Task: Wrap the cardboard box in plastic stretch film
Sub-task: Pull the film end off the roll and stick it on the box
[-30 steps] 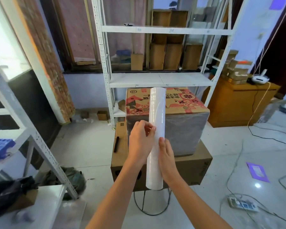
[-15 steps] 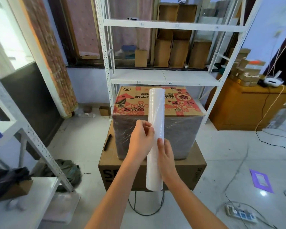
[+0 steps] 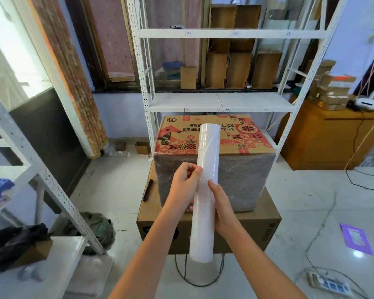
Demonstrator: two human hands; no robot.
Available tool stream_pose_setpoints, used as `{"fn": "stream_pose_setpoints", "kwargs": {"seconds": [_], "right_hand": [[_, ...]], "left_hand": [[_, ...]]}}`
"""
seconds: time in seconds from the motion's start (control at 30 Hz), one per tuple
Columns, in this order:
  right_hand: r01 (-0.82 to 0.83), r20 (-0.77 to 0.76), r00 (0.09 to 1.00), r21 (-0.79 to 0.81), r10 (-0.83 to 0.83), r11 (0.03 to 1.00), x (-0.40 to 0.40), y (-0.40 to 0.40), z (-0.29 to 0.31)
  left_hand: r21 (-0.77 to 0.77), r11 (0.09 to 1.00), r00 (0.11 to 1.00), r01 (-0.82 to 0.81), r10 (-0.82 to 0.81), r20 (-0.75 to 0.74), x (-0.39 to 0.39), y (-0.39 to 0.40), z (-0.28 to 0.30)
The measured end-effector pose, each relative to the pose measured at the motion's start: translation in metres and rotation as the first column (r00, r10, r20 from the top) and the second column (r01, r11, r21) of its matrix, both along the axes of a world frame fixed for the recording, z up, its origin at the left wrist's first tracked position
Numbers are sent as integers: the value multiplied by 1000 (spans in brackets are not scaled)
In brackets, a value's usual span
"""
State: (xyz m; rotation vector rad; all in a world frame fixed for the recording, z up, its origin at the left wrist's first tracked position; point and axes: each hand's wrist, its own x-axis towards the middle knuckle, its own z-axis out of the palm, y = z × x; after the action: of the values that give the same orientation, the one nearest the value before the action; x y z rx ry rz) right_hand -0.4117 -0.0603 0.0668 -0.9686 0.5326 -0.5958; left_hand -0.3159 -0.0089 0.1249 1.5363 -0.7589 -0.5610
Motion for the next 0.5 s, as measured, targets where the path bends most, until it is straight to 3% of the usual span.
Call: {"fn": "stream_pose_setpoints", "kwargs": {"seconds": [0.17,0.37,0.5], "right_hand": [[51,-123,990,-108,-64,993,11,-7,2],[40,-40,998,-13,-40,999,20,-4,6],[80,-123,987,-191,-105,978,22,-6,8]], "left_hand": [[-93,996,998,-3,-3,-64,5,1,1],[-162,984,996,-69,58,-72,8,2,-8],[-149,987,992,-65,47,-120,18,5,-11]]}}
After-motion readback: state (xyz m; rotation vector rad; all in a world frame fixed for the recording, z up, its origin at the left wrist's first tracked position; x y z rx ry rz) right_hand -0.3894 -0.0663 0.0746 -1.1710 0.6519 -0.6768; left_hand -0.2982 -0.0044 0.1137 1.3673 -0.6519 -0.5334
